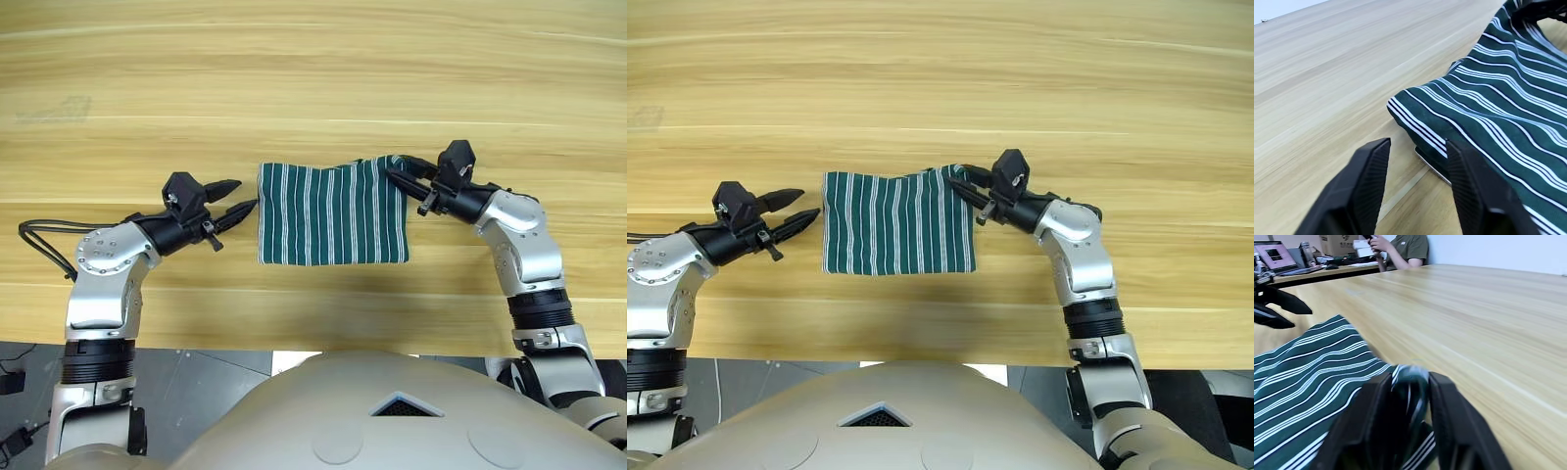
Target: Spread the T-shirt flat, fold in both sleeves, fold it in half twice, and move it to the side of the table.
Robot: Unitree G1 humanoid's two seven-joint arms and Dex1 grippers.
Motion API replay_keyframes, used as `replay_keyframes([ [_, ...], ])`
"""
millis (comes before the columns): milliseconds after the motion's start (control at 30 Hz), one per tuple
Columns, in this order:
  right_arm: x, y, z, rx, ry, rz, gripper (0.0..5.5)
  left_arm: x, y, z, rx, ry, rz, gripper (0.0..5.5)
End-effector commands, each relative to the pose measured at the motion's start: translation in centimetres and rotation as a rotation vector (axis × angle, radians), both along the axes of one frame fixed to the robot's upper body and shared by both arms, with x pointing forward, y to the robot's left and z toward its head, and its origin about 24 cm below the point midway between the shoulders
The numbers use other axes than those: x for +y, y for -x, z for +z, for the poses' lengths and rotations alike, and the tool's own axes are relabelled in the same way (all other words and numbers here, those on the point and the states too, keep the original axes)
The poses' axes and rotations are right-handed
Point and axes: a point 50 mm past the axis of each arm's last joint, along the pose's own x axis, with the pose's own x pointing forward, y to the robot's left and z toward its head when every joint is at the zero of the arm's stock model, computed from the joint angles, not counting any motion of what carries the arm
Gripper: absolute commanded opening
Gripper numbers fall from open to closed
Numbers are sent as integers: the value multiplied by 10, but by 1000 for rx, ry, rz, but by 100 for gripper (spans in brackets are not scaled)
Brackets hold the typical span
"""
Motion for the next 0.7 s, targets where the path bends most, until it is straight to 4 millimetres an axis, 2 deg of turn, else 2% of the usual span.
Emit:
replay_keyframes([
  [33, -5, -4, 0, -27, 44, -52, 194, 0, 1, 0, -5, -4, 13, 271],
  [100, -6, -5, -2, -27, 57, -67, 221, -1, 2, -1, -4, -3, 8, 301],
  [200, -8, -8, 0, -61, 67, -96, 221, -3, 2, -2, -11, 2, 11, 358],
  [267, -9, -15, 10, -170, 84, -150, 221, 5, -8, 4, -104, -16, 116, 387],
  [333, 6, -17, 18, -284, 92, -129, 221, 18, -21, 14, -249, -67, 289, 387],
  [433, 43, -11, 22, -401, 98, 4, 221, 28, -34, 47, -500, 14, 544, 387],
  [500, 66, -9, 22, -428, 88, 90, 221, 33, -34, 65, -628, 66, 680, 387],
  [533, 79, -9, 20, -435, 101, 152, 221, 31, -31, 74, -685, 96, 730, 387],
  [600, 91, -9, 11, -427, 157, 250, 221, 21, -27, 82, -746, 125, 753, 387],
  [700, 90, -20, -14, -370, 352, 387, 221, 2, -26, 79, -753, 119, 703, 387],
])
